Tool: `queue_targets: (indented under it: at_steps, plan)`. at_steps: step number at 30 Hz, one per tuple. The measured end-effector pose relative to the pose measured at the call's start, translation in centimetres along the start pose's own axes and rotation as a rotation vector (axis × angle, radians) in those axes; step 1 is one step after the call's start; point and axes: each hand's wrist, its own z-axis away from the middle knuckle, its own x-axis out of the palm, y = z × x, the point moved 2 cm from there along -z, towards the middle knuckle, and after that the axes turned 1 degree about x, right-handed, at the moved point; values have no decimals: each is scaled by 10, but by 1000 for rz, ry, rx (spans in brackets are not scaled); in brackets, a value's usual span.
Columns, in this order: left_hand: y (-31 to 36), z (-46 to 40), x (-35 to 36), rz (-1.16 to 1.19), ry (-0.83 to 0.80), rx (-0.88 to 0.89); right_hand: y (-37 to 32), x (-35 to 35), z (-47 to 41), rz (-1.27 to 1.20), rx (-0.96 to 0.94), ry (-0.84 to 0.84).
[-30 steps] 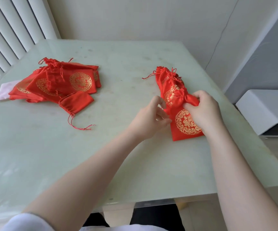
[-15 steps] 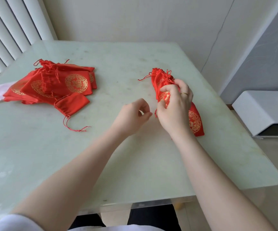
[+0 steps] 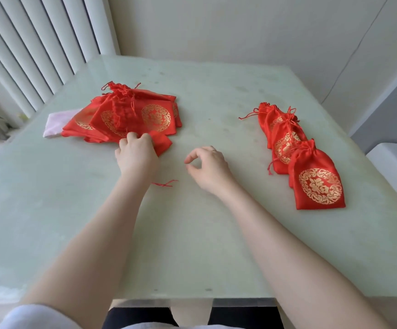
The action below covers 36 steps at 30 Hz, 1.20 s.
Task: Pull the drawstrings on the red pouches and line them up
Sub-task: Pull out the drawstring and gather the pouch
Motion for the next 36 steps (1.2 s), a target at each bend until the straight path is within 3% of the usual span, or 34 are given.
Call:
queue_targets:
  at_steps: [5,9,12,16,18,21,27,32,36]
  plan:
    - [8,-7,5,-31,-19,8,6,6,-5,63,-11,70]
    - [25,-1,5,49,32,140,10,4,-8,-14,-19,90]
    - [40,-1,-3,425,26,151,14,1,-10,-209,-32,117]
    - [58,-1,-5,939,-59,-24,22,-9,-12,-577,55,139]
    - [67,7,-1,1074,-111,-51,22,-16,-13,-755,70,125]
    - [70,16,5,1074,-109,56,23,-21,-13,-810,88,111]
    - [68,24,-2,1045,-193,204,26,-29,-12,-599,18,200]
    - [64,23,-3,780,-32,295,25,-39,-5,-414,-53,249]
    - [56,19,-2,727,65,288,26,-45,-3,-335,-71,316]
